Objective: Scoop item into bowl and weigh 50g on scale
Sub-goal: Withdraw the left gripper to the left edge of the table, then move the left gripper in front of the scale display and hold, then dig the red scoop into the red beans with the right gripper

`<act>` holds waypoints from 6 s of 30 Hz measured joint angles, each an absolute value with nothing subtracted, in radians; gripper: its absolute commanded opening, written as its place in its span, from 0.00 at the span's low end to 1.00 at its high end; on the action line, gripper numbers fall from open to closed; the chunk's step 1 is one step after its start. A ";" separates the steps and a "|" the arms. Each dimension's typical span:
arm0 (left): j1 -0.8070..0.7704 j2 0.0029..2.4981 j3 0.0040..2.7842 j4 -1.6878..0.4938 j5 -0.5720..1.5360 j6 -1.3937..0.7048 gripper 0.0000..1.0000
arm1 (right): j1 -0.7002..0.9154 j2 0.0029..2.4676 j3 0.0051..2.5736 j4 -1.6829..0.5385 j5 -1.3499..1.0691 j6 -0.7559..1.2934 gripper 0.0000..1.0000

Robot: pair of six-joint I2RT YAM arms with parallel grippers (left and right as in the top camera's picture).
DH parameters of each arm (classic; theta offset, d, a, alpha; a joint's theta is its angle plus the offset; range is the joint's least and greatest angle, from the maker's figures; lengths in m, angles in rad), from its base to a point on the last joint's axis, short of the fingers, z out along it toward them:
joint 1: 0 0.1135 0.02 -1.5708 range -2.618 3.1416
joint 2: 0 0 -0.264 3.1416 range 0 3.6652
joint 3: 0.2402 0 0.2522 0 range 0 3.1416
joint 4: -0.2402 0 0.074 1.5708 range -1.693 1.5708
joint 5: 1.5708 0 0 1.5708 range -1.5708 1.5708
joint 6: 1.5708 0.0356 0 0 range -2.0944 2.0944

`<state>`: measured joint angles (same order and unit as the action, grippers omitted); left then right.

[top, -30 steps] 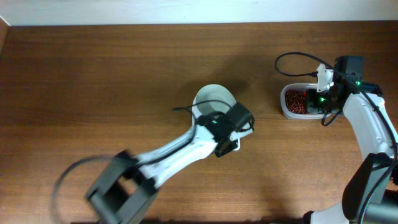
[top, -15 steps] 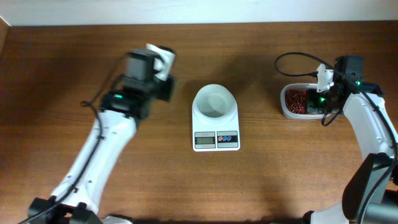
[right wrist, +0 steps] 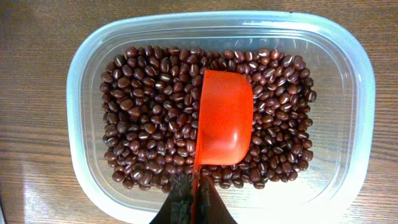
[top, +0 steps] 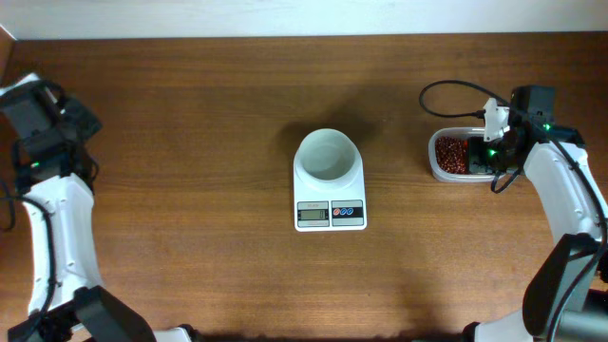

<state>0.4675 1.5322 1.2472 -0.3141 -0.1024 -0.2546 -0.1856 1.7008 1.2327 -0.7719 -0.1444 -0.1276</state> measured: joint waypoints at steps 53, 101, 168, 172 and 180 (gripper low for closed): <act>-0.644 1.500 1.159 -0.971 0.009 -0.255 0.98 | -0.186 1.701 1.232 -0.756 -0.144 -0.127 0.04; -0.644 1.492 1.155 -0.915 0.009 -0.218 0.99 | -0.186 1.701 1.233 -0.756 -0.133 -0.127 0.04; -0.644 1.492 1.155 -0.915 0.009 -0.218 0.99 | -0.186 1.708 1.233 -0.694 -0.054 -0.113 0.04; -0.644 1.492 1.155 -0.915 0.009 -0.218 0.99 | -0.186 1.712 1.233 -0.693 -0.061 -0.108 0.04; -0.644 1.492 1.155 -0.915 0.009 -0.218 0.99 | -0.186 1.744 1.242 -0.691 -0.100 -0.102 0.04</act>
